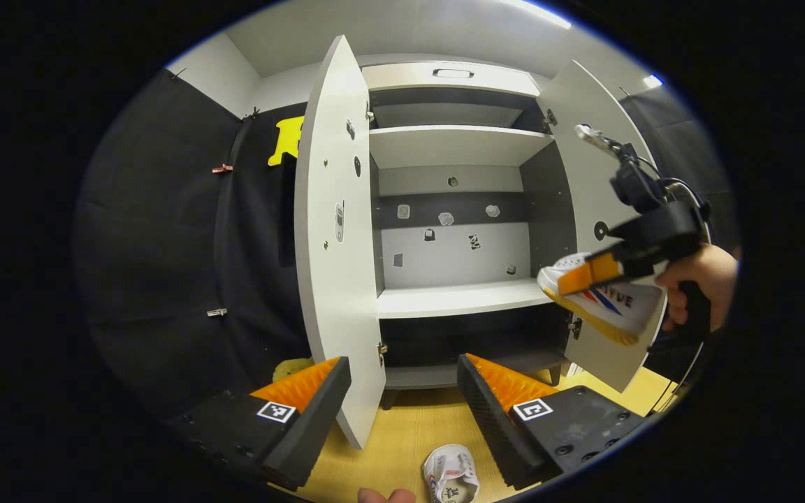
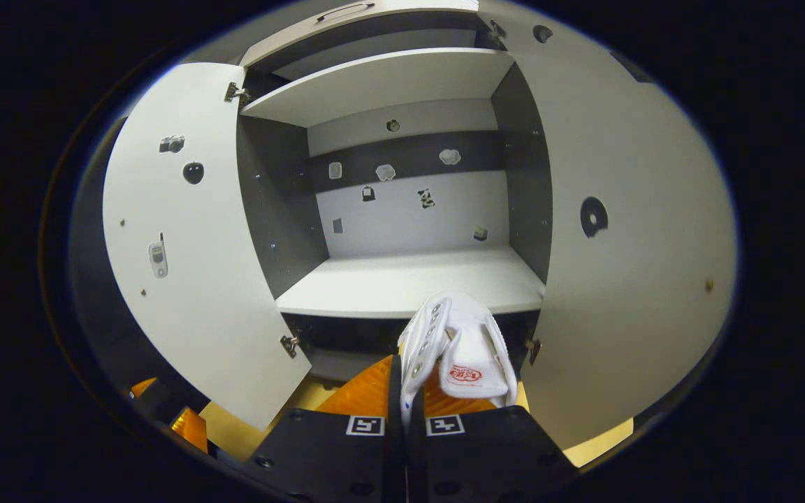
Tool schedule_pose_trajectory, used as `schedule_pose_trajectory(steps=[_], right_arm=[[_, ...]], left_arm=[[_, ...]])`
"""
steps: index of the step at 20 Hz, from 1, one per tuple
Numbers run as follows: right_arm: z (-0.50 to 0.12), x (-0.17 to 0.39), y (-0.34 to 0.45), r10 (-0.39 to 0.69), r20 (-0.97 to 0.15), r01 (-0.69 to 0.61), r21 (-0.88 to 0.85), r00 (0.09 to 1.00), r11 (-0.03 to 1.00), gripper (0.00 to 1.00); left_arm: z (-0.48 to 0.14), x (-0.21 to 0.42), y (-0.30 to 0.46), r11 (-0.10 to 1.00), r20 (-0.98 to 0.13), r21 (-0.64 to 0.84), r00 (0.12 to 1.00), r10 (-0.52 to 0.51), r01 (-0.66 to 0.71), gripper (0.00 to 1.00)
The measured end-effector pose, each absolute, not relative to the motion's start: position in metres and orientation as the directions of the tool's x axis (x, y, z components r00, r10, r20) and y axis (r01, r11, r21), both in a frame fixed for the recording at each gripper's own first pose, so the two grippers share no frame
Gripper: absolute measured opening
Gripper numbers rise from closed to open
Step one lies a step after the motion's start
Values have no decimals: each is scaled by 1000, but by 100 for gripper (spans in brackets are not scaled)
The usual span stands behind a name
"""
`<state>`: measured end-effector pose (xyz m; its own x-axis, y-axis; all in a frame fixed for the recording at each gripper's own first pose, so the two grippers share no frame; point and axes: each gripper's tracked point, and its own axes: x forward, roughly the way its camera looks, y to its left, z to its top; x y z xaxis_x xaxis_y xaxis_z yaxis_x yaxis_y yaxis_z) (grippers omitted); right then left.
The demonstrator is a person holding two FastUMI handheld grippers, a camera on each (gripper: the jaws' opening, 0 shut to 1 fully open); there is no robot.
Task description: Grab one shoe with the right hand and put it into the shoe cabinet, grab the other shoe with the left hand and put it into the shoe cabinet; then close the right door with the right hand and the left door with the left hand.
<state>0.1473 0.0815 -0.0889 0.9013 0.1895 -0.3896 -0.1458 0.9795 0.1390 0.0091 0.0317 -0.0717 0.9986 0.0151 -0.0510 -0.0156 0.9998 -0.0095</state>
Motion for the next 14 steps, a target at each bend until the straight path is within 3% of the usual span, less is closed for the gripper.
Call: schedule_pose_trajectory(steps=[6, 14], right_arm=[[-74, 254, 87, 184, -391, -162, 89, 902, 983, 6], [-123, 372, 97, 133, -468, -165, -28, 873, 986, 6]], left_arm=[[-72, 17, 30, 1000, -52, -11, 999, 13, -13, 96], [-75, 27, 32, 999, -71, -16, 997, 44, -46, 97]])
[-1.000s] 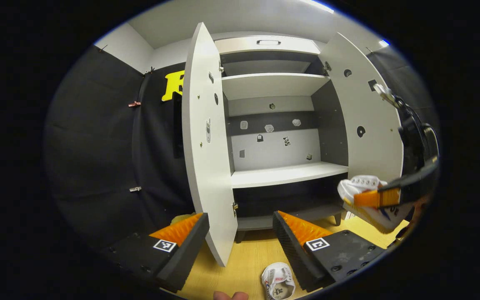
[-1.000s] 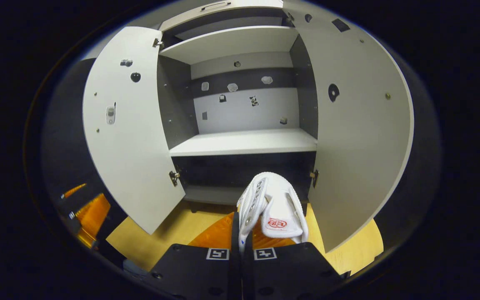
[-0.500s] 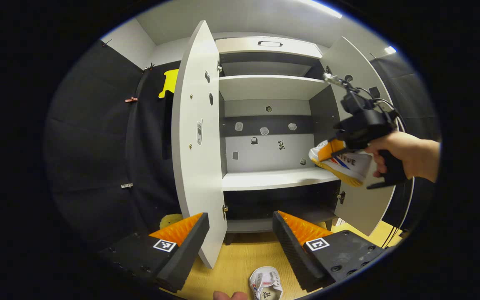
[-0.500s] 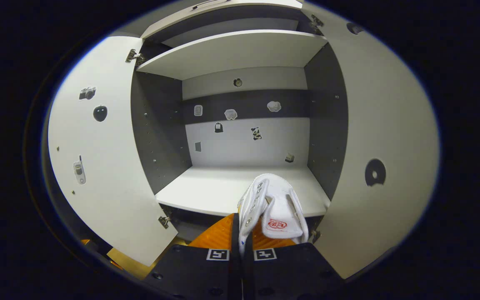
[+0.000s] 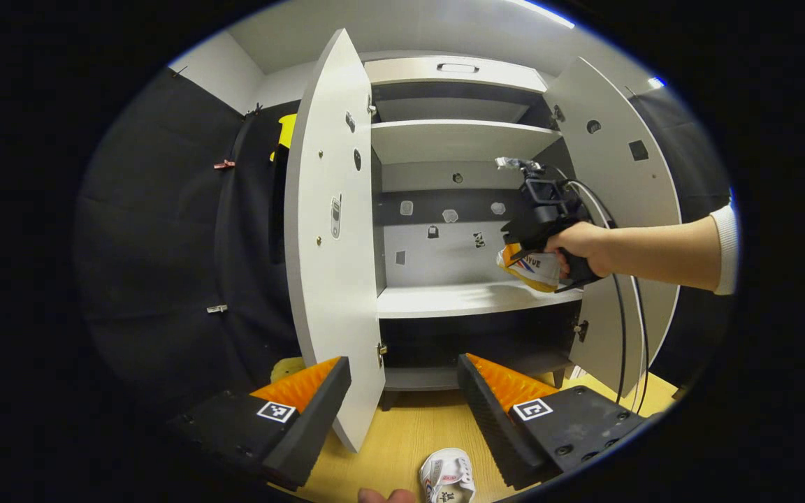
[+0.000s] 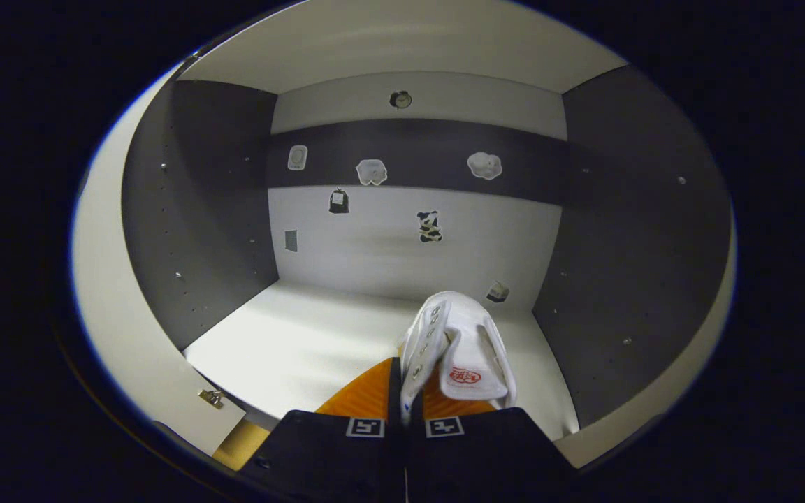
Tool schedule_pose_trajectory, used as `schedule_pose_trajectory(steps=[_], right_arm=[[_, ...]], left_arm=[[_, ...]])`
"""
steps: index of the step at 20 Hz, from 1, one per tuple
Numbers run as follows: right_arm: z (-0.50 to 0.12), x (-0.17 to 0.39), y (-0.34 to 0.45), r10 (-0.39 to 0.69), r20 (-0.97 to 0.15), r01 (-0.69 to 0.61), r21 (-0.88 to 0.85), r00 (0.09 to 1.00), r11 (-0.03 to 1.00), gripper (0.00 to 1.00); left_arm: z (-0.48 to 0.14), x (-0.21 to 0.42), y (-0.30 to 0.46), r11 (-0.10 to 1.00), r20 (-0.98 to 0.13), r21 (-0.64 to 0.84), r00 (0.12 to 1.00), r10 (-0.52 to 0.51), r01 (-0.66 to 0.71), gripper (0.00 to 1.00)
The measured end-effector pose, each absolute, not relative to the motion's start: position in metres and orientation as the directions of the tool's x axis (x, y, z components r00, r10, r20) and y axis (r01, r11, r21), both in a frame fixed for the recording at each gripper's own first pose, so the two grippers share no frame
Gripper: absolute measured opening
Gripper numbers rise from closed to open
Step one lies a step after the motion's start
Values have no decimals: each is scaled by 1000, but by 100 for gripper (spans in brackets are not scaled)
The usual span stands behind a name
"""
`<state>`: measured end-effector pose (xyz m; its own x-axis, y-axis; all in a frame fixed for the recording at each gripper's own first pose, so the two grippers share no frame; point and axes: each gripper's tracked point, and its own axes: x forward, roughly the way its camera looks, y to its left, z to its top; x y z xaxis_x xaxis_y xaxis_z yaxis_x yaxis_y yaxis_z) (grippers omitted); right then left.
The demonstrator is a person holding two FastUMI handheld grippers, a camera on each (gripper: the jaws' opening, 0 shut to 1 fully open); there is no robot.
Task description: Grab one shoe with the right hand and put it into the shoe cabinet, grab the other shoe with the left hand and put it into the shoe cabinet; then close the right door with the right hand and the left door with the left hand.
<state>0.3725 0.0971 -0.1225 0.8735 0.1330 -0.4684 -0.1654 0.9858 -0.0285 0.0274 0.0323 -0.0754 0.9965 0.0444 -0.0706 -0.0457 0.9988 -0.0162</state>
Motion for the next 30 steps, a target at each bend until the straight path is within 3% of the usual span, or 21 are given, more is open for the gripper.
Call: schedule_pose_trajectory(steps=[5, 12, 14, 16, 19, 24, 25, 26, 30], right_arm=[[-155, 420, 89, 75, -524, -166, -130, 849, 978, 9], [-181, 440, 88, 20, -557, -136, -168, 830, 976, 7], [-179, 437, 85, -7, -562, -113, -179, 827, 977, 11], [-177, 433, 89, 2, -560, -105, -151, 828, 983, 18], [-170, 420, 98, 42, -563, -108, -84, 825, 991, 48], [-142, 391, 104, 97, -498, -125, -23, 862, 992, 82], [-131, 383, 103, 99, -482, -123, -17, 871, 992, 96], [-122, 376, 101, 103, -450, -123, -15, 887, 992, 100], [-75, 337, 99, 138, -339, -132, 40, 931, 990, 99]], left_arm=[[-79, 31, 32, 998, -85, -27, 995, 60, -63, 96], [-84, 34, 31, 997, -98, -40, 993, 66, -70, 96], [-84, 34, 31, 997, -100, -45, 993, 65, -70, 97], [-84, 32, 31, 997, -97, -45, 993, 64, -68, 97], [-83, 30, 30, 997, -91, -42, 994, 58, -62, 97], [-79, 23, 28, 997, -82, -50, 995, 50, -54, 96], [-78, 21, 27, 997, -79, -50, 996, 49, -53, 97], [-76, 19, 27, 997, -75, -48, 996, 49, -53, 97], [-72, 11, 28, 998, -62, -45, 997, 49, -52, 96]])
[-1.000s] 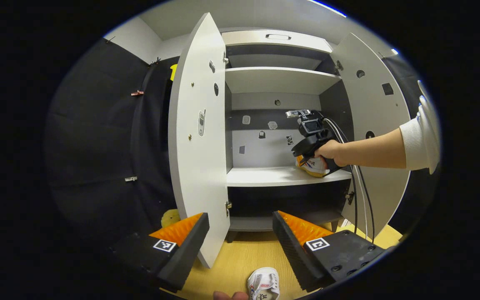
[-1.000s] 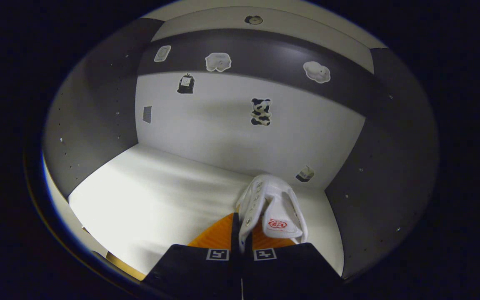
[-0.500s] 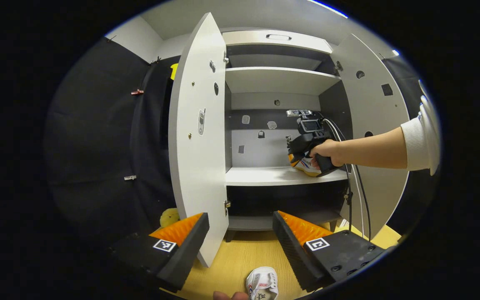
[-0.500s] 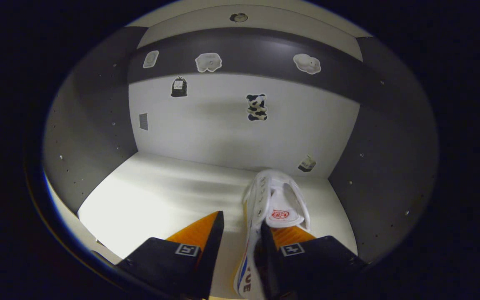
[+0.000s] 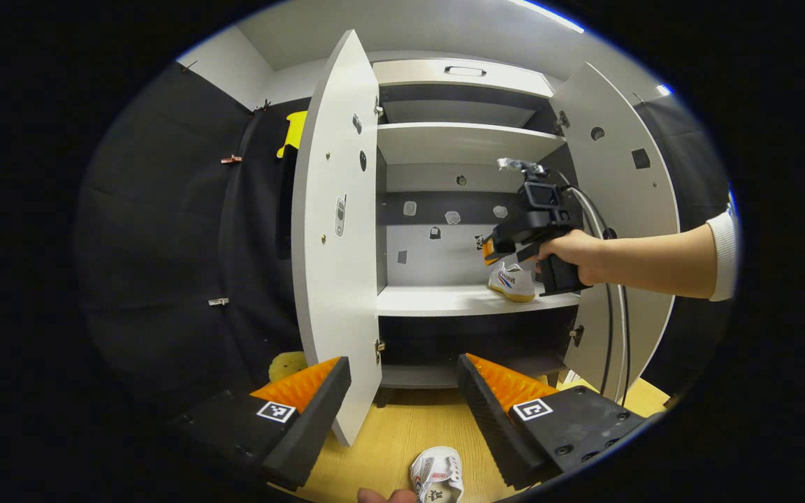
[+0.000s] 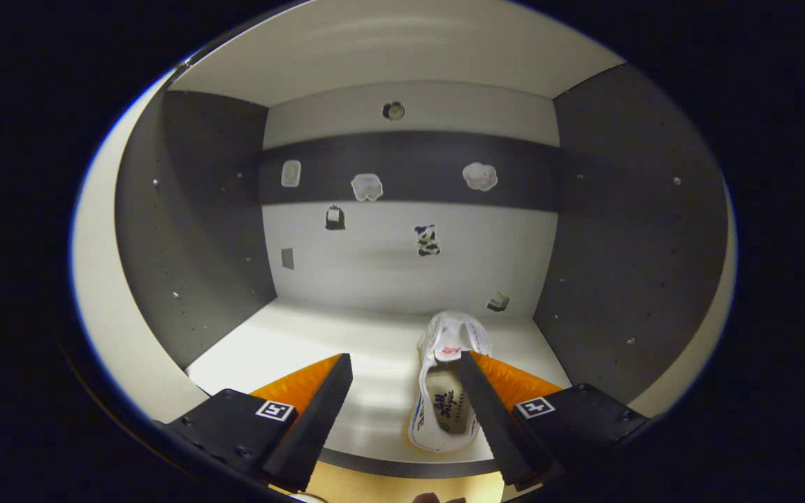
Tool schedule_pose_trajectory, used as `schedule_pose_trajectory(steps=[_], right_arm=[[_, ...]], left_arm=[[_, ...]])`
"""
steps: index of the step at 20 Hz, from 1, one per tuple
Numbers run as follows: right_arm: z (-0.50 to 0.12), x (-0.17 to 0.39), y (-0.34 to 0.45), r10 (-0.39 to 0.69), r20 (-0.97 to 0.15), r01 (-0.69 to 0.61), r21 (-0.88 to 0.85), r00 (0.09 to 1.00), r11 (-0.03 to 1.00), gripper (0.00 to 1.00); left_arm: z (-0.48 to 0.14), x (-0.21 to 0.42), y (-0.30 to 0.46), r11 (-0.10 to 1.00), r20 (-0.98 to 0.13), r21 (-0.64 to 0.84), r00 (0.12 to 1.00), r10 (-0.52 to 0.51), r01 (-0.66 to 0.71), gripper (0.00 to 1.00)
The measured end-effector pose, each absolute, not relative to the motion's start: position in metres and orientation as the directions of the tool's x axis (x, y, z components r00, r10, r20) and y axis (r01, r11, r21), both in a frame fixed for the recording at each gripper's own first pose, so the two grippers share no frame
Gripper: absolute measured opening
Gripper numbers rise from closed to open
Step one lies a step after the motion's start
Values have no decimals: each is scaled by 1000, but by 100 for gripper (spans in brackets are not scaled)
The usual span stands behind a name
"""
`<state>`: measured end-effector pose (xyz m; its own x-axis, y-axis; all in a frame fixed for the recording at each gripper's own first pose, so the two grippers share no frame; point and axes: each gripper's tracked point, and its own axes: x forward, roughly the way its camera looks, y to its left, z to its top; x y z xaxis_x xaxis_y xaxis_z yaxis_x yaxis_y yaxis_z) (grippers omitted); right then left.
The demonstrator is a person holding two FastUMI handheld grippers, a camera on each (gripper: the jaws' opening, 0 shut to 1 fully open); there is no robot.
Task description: Grab one shoe with the right hand and put it into the shoe cabinet, grab the other shoe with the left hand and put it into the shoe cabinet; then close the right door with the right hand and the left door with the left hand.
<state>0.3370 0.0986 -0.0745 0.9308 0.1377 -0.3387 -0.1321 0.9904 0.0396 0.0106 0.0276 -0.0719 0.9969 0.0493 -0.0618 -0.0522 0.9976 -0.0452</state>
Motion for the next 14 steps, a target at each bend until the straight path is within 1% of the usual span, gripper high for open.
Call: schedule_pose_trajectory(steps=[3, 8, 11, 14], right_arm=[[-38, 293, 91, 150, -255, -140, 60, 955, 988, 98], [-2, 191, 81, 184, -129, -182, 28, 974, 983, 99], [4, 134, 74, 200, -86, -200, 16, 976, 980, 98], [-1, 87, 69, 218, -73, -217, 12, 973, 976, 98]], left_arm=[[-70, 3, 28, 998, -51, -35, 997, 56, -57, 96], [-78, -12, 26, 998, -46, -40, 998, 43, -45, 96], [-97, -28, 19, 998, -63, -48, 998, 26, -29, 96], [-127, -41, 12, 999, -99, -32, 995, 6, -9, 96]])
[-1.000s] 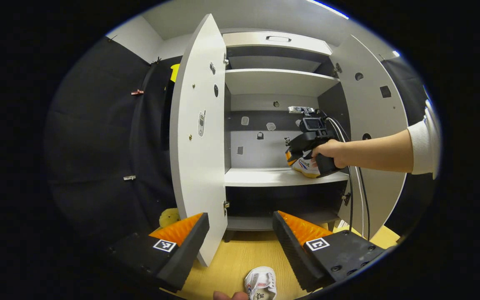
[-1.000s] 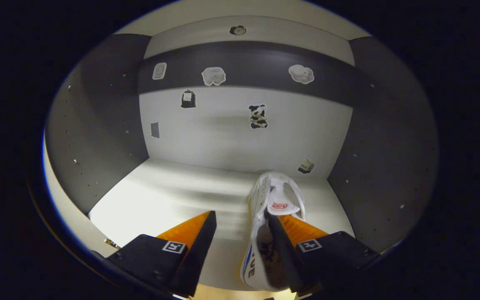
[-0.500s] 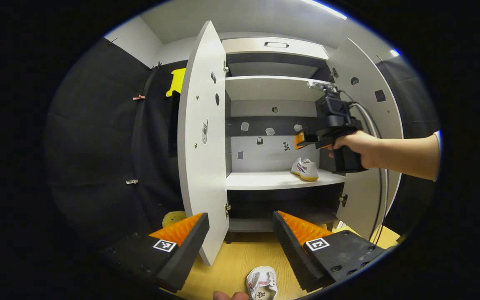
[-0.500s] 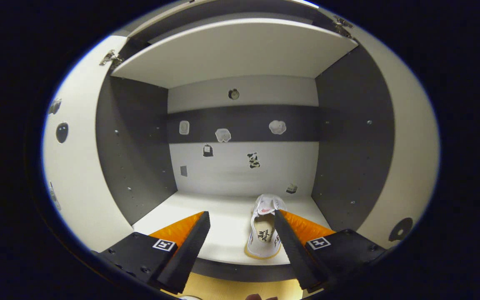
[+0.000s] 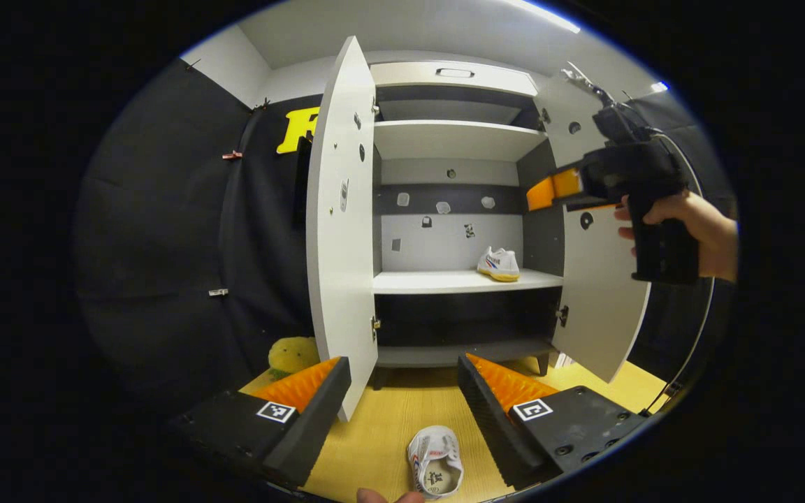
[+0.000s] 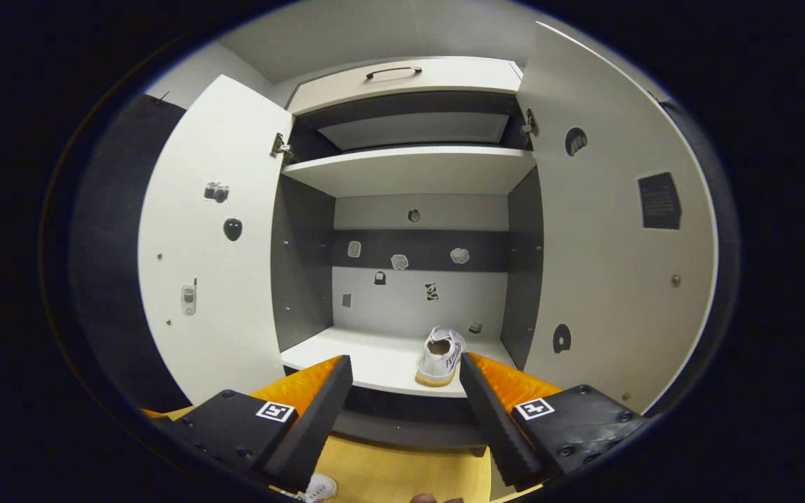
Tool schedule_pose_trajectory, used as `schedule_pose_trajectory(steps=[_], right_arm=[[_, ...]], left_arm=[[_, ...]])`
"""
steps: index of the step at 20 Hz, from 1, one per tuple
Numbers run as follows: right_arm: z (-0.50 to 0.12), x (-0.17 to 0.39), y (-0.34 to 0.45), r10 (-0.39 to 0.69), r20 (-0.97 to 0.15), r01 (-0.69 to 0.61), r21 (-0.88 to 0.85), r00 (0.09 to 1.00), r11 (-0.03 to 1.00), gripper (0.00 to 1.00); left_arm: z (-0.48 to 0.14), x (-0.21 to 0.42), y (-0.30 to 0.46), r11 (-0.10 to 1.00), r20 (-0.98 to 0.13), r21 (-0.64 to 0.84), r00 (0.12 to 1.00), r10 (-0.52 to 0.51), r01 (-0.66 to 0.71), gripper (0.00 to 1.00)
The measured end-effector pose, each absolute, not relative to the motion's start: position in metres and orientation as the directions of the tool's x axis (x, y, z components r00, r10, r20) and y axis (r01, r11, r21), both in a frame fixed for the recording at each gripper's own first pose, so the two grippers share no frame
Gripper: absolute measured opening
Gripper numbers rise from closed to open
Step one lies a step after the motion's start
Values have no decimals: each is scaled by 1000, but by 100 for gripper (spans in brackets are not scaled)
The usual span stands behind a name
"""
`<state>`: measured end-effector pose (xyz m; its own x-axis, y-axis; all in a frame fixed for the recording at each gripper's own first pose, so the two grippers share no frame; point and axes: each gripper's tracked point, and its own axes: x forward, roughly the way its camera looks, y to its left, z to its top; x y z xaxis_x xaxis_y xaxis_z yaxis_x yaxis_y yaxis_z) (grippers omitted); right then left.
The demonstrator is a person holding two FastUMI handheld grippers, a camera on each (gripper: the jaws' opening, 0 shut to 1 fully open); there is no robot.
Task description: Grab one shoe with the right hand and put it into the shoe cabinet, grab the other shoe with the left hand and put it into the shoe cabinet; then close the right door with the right hand and the left door with the left hand.
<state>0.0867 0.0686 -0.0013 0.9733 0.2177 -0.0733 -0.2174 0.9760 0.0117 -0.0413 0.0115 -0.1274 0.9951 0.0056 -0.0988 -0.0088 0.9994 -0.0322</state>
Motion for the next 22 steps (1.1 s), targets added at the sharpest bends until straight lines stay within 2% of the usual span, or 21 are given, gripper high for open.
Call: schedule_pose_trajectory(steps=[4, 12, 14, 15, 17, 22], right_arm=[[-23, 38, 56, 226, -108, -225, 22, 968, 974, 98], [-37, -11, 24, 206, -139, -206, 16, 969, 978, 98], [-37, -17, 18, 200, -145, -200, 11, 969, 980, 98], [-37, -20, 15, 196, -149, -196, 13, 969, 980, 98], [-34, -22, 8, 185, -148, -185, 14, 972, 983, 98], [-28, -28, -2, 165, -139, -171, -36, 976, 985, 98]], left_arm=[[-176, -55, -17, 997, -170, -43, 983, -63, 57, 97], [-298, -40, -18, 998, -343, 10, 937, -60, 67, 94], [-326, -34, -14, 998, -387, 12, 920, -56, 66, 88], [-341, -31, -12, 998, -412, 13, 910, -52, 63, 79], [-370, -28, -12, 997, -465, 8, 883, -58, 70, 68], [-402, -7, -20, 992, -515, -7, 850, -111, 125, 62]])
